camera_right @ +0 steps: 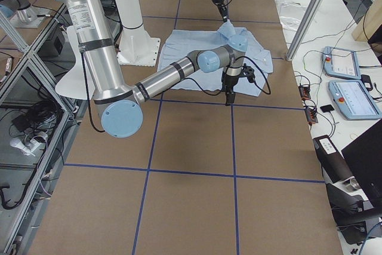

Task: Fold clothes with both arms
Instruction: 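Grasp the other sleeve cuff with the left gripper and lift it, then fold the held sleeve with the left gripper across the shirt toward the collar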

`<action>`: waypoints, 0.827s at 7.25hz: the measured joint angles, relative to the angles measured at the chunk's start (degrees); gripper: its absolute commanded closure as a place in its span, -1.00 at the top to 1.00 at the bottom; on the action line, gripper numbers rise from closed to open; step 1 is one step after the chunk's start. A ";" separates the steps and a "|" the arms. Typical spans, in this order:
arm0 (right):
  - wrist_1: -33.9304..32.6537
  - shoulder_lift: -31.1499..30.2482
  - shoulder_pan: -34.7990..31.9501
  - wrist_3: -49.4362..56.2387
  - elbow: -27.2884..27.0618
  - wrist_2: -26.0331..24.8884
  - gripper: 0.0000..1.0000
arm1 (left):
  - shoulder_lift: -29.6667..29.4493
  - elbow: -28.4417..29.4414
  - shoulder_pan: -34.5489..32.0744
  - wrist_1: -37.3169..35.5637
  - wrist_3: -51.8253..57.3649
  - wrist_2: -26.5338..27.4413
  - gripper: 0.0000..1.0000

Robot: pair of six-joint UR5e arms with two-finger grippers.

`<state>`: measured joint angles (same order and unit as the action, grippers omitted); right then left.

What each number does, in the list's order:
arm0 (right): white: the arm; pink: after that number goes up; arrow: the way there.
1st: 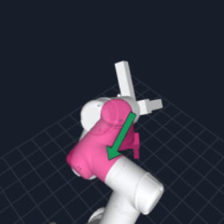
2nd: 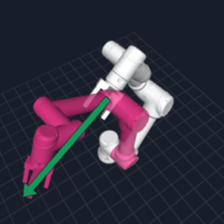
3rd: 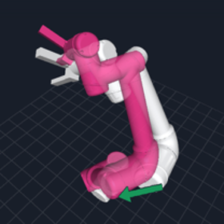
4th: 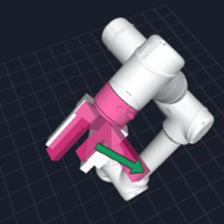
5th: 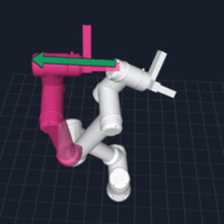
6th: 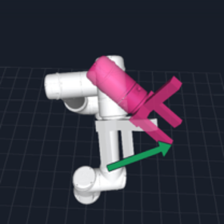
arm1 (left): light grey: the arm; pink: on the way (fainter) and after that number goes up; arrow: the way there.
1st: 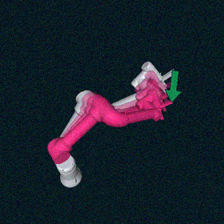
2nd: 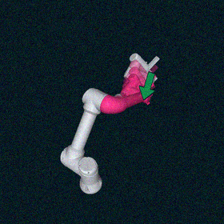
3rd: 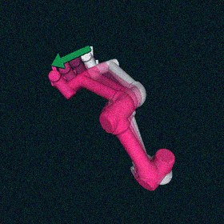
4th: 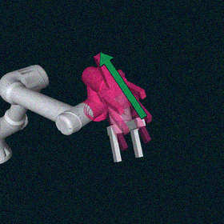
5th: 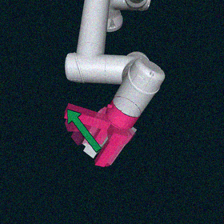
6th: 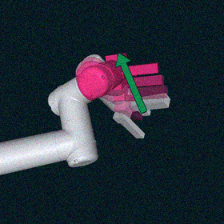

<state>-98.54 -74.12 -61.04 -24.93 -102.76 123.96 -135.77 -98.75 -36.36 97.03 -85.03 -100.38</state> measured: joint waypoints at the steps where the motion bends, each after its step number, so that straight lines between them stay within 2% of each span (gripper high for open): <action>1: 0.06 -0.10 -0.02 0.10 0.14 -0.01 1.00 | -1.08 1.38 2.12 1.42 -2.12 0.49 -1.00; 6: 0.19 -0.19 0.04 0.07 0.76 -0.11 1.00 | -4.97 8.21 5.21 7.43 -5.40 1.32 -1.00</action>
<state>-98.35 -74.31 -61.00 -24.86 -102.00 123.84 -140.74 -90.54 -31.15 104.46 -90.43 -99.06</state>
